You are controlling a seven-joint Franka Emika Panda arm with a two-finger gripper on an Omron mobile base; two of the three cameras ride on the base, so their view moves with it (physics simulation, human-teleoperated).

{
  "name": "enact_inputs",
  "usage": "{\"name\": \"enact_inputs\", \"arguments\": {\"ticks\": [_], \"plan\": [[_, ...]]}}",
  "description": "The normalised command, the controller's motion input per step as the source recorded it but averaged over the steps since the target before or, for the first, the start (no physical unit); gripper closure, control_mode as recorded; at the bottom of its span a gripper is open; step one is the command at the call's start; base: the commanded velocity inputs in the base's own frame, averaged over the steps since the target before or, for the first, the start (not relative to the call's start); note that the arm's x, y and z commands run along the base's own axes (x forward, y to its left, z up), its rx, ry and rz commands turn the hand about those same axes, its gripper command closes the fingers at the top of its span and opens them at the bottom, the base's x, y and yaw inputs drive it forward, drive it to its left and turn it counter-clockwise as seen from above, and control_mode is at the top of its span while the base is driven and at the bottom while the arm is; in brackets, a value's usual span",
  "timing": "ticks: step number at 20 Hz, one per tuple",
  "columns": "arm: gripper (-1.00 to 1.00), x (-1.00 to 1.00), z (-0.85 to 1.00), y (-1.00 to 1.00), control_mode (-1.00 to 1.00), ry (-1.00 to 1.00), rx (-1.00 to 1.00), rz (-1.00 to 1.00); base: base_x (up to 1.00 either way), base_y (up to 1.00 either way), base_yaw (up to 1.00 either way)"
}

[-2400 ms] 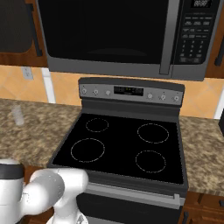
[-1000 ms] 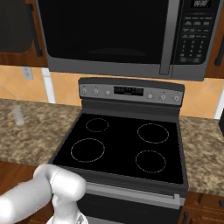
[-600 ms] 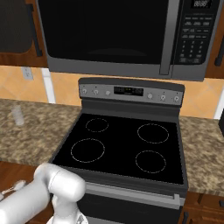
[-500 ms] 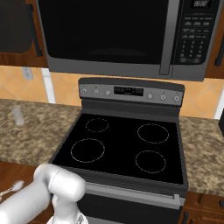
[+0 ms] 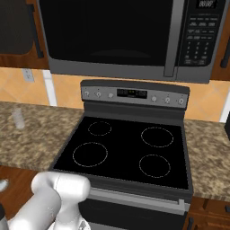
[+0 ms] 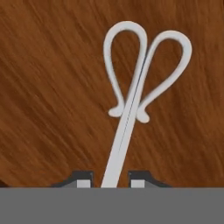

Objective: Pick the tongs from the drawer and place it on the counter.

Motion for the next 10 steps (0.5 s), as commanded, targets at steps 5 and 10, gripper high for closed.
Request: {"name": "enact_inputs", "arguments": {"ticks": [5, 10], "plan": [[1.00, 0.21, 1.00, -0.42, -1.00, -0.15, 0.02, -0.07, 0.00, 0.00, 0.00], [1.00, 0.77, 1.00, -0.94, -1.00, -0.03, 0.14, -0.11, 0.00, 0.00, 0.00]]}}
